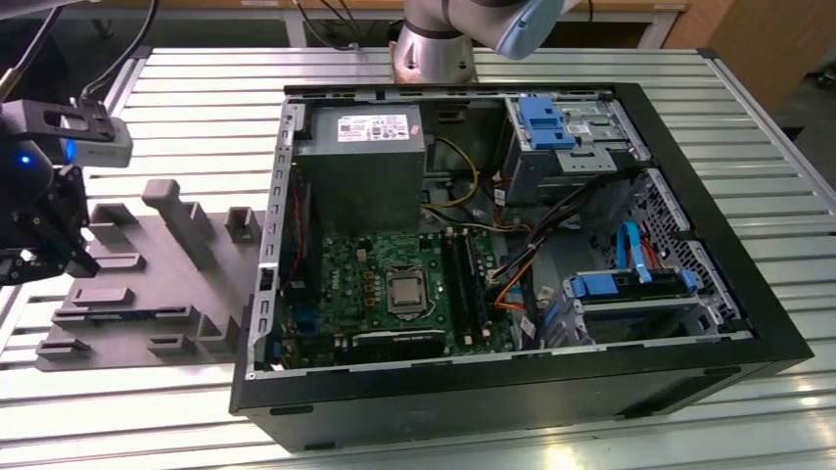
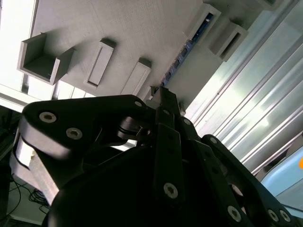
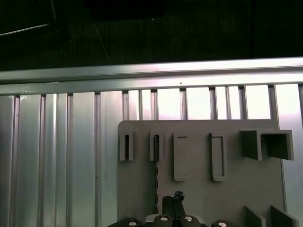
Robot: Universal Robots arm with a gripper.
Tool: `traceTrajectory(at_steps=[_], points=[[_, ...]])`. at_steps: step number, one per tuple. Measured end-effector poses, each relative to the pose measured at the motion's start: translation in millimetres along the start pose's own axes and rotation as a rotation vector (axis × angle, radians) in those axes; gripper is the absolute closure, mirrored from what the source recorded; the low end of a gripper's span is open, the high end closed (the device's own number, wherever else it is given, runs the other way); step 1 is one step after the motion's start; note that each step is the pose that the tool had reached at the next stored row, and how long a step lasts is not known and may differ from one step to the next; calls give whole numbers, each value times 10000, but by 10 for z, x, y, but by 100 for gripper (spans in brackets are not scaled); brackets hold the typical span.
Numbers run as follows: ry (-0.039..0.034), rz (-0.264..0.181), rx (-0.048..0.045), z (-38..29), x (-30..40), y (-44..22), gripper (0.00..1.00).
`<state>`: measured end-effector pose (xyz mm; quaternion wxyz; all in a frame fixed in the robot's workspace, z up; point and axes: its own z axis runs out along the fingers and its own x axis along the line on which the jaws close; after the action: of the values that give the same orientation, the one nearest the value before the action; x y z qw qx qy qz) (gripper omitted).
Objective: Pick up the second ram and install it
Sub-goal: 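Pick up the second ram and move it above second insertion slot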
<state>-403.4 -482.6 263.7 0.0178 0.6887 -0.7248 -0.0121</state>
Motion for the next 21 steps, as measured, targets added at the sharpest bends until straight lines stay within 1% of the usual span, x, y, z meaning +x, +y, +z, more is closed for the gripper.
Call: traceTrajectory(at_steps=[21], points=[[-1,0,1,46,2,-1,89]])
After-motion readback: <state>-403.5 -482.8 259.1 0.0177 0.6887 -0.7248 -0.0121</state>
